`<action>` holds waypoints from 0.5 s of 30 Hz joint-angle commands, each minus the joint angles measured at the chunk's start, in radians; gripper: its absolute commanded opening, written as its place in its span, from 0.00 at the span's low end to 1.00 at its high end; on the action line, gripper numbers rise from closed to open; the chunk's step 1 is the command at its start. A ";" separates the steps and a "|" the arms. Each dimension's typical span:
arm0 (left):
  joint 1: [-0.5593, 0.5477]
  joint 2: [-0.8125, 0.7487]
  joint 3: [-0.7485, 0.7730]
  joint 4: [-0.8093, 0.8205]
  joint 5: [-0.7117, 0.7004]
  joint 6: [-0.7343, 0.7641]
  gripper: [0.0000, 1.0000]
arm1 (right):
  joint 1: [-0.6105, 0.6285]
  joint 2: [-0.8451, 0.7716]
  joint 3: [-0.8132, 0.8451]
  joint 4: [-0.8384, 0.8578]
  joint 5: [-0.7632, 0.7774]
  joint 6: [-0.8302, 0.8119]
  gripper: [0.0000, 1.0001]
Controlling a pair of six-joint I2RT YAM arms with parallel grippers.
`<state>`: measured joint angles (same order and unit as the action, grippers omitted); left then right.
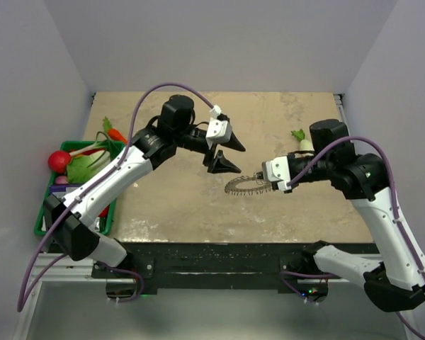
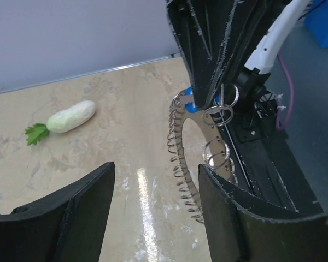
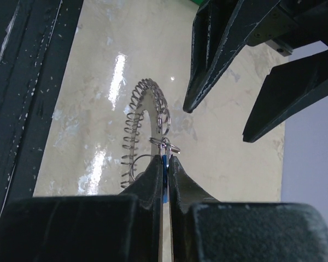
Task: Remove the keys from the keyring
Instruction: Remove the key from the keyring.
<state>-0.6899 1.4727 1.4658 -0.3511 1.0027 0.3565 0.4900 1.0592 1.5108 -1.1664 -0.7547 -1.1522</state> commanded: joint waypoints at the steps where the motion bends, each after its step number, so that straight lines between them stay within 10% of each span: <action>1: -0.010 0.012 0.004 0.106 0.117 -0.100 0.66 | -0.001 -0.010 -0.014 0.022 -0.064 -0.064 0.00; 15: -0.071 0.047 0.001 0.152 0.082 -0.139 0.51 | 0.001 0.012 -0.027 0.027 -0.118 -0.096 0.00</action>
<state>-0.7448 1.5169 1.4658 -0.2466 1.0676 0.2405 0.4900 1.0687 1.4796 -1.1660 -0.8059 -1.2209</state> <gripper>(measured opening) 0.527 0.029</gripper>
